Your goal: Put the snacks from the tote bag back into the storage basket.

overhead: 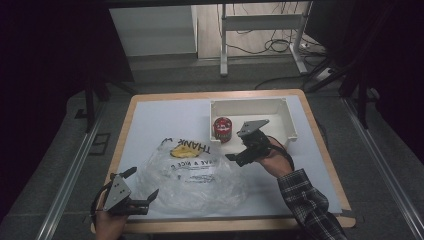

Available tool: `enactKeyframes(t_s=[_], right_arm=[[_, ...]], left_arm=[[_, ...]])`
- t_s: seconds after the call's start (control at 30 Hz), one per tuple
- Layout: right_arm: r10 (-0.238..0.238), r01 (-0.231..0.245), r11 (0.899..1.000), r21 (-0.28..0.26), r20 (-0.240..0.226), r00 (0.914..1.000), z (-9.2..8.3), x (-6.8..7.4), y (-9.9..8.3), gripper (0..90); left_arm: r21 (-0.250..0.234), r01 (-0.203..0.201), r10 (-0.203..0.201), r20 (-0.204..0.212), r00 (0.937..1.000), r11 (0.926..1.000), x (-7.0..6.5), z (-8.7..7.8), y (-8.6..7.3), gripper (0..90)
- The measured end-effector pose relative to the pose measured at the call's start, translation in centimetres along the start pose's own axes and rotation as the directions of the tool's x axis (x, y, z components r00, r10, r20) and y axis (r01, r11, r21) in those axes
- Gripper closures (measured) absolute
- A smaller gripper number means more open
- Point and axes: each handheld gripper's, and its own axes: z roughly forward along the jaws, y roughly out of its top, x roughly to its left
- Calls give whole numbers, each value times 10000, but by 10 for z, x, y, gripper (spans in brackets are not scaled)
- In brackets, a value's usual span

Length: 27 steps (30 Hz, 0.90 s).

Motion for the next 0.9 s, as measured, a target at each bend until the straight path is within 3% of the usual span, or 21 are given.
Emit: enactKeyframes(t_s=[0.9], right_arm=[[-80, 81, 9997, -238, 55, 10000, -9, 14, -12, 58]], left_arm=[[48, -30, 30, 4, 10000, 10000, 0, 1, 0, 14]])
